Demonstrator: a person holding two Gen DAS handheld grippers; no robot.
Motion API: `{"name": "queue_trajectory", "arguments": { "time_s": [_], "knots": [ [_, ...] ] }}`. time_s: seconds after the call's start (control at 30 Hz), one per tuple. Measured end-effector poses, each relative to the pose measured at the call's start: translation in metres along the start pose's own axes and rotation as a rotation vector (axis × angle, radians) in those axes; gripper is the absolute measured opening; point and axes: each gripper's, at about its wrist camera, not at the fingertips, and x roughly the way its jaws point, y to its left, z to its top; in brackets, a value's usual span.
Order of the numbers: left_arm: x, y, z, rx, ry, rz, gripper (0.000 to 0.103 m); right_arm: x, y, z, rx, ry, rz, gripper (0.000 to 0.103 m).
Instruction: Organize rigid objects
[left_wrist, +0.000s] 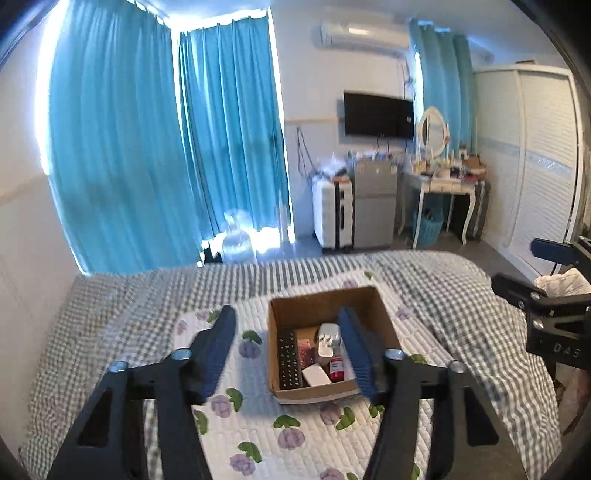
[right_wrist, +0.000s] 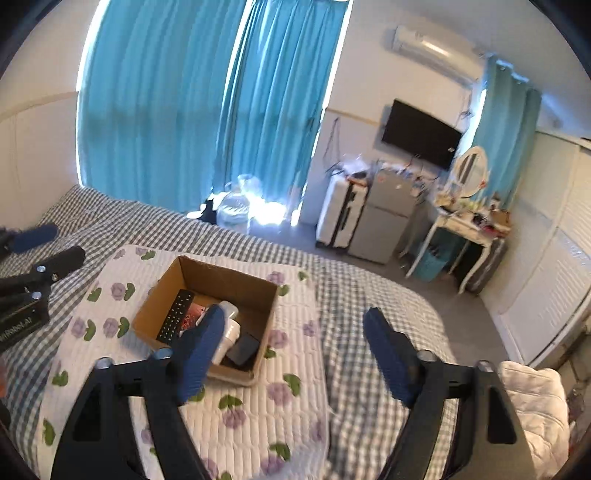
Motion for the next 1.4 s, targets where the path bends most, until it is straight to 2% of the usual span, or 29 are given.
{"name": "queue_trajectory", "arguments": {
  "time_s": [0.13,0.17,0.23,0.3,0.4,0.57,0.63,0.77,0.87,1.03,1.2,1.4],
  "knots": [
    [-0.041,0.004,-0.011,0.011,-0.094,0.026,0.090,-0.047,-0.001,-0.014,0.050,-0.056,0.028,0.089],
    [-0.047,0.005,-0.013,0.013,-0.111,0.027,0.091,-0.055,-0.003,-0.015,0.061,-0.074,0.031,0.094],
    [-0.055,0.010,-0.020,0.008,-0.138,0.048,0.096,-0.069,-0.002,-0.021,0.083,-0.114,0.034,0.096],
    [-0.059,0.013,-0.023,0.011,-0.162,0.044,0.101,-0.078,-0.001,-0.024,0.087,-0.144,0.043,0.103],
    [-0.060,0.010,-0.028,0.019,-0.208,0.041,0.103,-0.081,0.006,-0.025,0.081,-0.174,0.027,0.103],
    [-0.039,0.007,-0.047,-0.004,-0.230,0.062,0.103,-0.054,0.022,-0.036,0.069,-0.195,0.019,0.103],
    [-0.022,0.012,-0.061,-0.027,-0.222,0.077,0.103,-0.033,0.027,-0.049,0.081,-0.228,0.032,0.103],
    [0.012,0.014,-0.091,-0.048,-0.209,0.101,0.103,0.008,0.035,-0.079,0.103,-0.242,0.079,0.103],
    [0.035,0.014,-0.118,-0.069,-0.215,0.151,0.103,0.038,0.045,-0.105,0.109,-0.252,0.062,0.103],
    [0.061,0.013,-0.152,-0.031,-0.160,0.152,0.103,0.076,0.053,-0.142,0.128,-0.224,0.072,0.103],
    [0.065,0.009,-0.169,-0.043,-0.152,0.129,0.103,0.093,0.052,-0.157,0.156,-0.197,0.063,0.103],
    [0.066,-0.002,-0.176,-0.026,-0.147,0.115,0.103,0.097,0.048,-0.164,0.178,-0.181,0.053,0.103]
  ]
}}
